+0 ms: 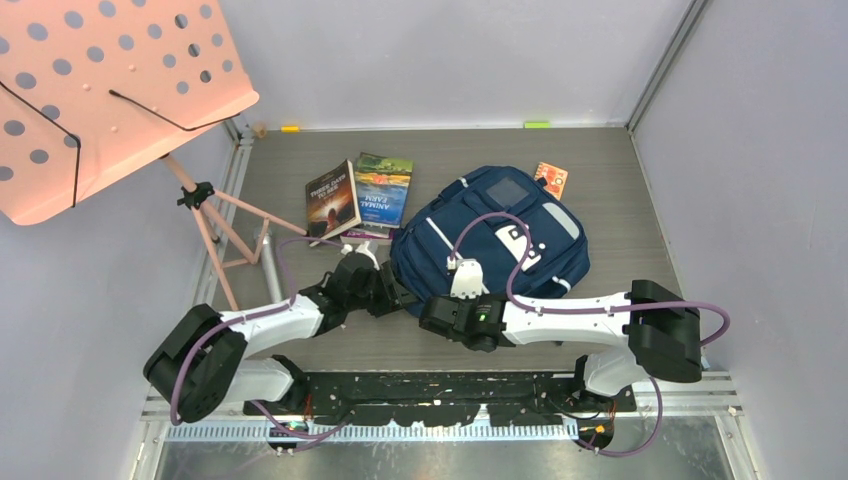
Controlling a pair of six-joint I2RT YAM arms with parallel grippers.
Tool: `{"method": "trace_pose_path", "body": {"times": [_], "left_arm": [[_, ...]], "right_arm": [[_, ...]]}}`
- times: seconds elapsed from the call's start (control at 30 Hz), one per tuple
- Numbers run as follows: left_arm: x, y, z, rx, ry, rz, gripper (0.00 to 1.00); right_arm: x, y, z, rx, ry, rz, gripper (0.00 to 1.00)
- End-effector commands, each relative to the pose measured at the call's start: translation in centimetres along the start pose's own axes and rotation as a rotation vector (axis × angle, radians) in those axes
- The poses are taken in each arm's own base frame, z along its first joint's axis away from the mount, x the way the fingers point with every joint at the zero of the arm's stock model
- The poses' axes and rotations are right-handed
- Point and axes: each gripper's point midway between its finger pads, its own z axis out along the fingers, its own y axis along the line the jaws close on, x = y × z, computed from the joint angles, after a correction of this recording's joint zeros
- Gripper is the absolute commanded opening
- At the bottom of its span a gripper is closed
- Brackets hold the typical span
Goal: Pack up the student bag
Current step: Zip the student bag at the center of the board.
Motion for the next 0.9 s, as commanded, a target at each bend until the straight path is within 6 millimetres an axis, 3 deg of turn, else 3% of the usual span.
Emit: {"method": "trace_pose_path", "body": {"times": [0.0,0.07,0.17,0.5,0.87], "left_arm": [[-1.1,-1.6,0.2,0.047,-0.043,0.018,0.34],[-1.5,-1.4,0.0,0.025,-0.059,0.033,0.17],[-2.7,-0.9,-0.7,-0.016,-0.081,0.067,0.0],[-9.1,2.4,-4.2,-0.098,-0.138,0.064,0.0],[-10.4,4.4,-5.2,-0.12,-0.117,0.05,0.0]], "right_arm": [[-1.4,2.4,-0.9,-0.07,-0.022,0.056,0.0],[-1.3,1.9,-0.8,-0.048,-0.02,0.052,0.0],[-1.1,0.7,-0.8,-0.002,-0.021,0.052,0.0],[-2.3,-4.8,-0.6,0.096,-0.045,0.125,0.0],[-5.7,-14.9,-0.5,0.279,-0.116,0.249,0.0]]}}
